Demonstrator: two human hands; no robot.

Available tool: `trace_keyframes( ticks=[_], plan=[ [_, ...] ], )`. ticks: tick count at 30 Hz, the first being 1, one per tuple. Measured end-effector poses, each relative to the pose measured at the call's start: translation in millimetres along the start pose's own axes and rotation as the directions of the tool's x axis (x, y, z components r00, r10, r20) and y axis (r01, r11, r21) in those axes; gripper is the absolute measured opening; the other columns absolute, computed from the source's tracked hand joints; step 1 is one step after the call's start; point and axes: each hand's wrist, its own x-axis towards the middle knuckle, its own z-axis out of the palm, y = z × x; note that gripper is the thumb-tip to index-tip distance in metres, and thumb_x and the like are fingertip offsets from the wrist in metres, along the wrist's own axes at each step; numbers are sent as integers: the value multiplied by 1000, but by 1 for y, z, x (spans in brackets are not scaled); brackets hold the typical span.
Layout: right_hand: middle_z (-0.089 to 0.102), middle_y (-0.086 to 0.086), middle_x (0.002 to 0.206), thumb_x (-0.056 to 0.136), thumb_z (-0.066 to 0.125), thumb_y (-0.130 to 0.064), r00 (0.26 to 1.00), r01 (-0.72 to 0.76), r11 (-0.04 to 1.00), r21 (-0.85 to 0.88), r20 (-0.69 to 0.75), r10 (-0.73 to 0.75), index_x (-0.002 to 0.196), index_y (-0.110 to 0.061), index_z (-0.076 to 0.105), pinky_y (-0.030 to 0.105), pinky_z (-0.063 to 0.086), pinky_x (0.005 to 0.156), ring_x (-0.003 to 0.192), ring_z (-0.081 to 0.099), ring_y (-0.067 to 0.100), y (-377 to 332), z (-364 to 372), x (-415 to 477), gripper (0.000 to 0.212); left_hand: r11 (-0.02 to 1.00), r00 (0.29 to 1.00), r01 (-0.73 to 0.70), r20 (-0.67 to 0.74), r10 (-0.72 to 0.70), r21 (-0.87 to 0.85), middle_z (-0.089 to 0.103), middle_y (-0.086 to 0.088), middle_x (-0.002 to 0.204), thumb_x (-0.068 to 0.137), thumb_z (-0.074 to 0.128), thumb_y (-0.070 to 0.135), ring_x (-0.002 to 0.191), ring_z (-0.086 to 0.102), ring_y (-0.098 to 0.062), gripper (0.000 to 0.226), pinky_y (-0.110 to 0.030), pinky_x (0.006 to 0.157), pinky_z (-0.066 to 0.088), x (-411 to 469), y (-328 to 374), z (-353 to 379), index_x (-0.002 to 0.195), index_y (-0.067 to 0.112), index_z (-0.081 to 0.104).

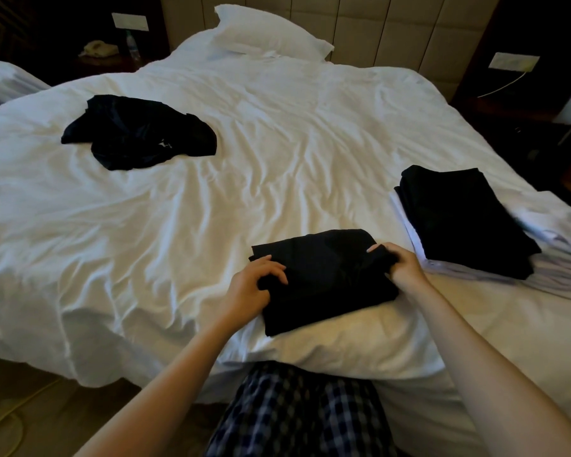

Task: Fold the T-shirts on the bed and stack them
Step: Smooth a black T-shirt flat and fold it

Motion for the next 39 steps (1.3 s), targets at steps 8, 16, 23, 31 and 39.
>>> trace_keyframes(
  ticks=[8,16,23,31,39],
  plan=[
    [66,18,103,87,32,5,949,-124,936,-328,-314,16,73,-9,61,32,44,72,78,56,24,-7,-11,-3,35,976,992,-60,118,36,207,61,2,113,68,43,-21,124,46,-15,47,-16,95,31,-12,9,-7,66,23,59],
    [32,9,150,99,36,-21,904,363,450,-816,191,-383,141,-15,40,38,26,109,139,28,26,-30,50,-12,42,915,992,-24,-106,73,404,34,-7,149,85,39,2,140,23,-25,53,-33,113,17,23,71,33,136,14,43],
    [-10,4,159,100,18,-51,954,278,318,-906,299,15,151,-31,-2,42,-7,116,146,-13,23,13,50,-10,58,772,990,127,-32,-137,623,-10,-4,159,84,-5,56,146,-13,-21,73,-39,115,-12,6,21,72,151,28,1],
    [3,11,159,98,29,-50,998,36,522,-852,1,-67,152,-16,0,44,5,117,146,4,28,19,55,-11,70,818,961,277,-141,-239,504,-24,-8,155,67,-11,66,142,-24,-21,93,-38,112,-18,-7,12,74,150,25,-9],
    [51,18,133,79,76,-26,934,-358,840,-407,-150,325,131,4,44,40,44,99,121,49,35,-1,14,0,68,919,885,394,-270,-380,-2,19,-11,153,82,65,36,141,18,-27,93,-36,114,19,-8,17,46,150,12,7]
  ],
)
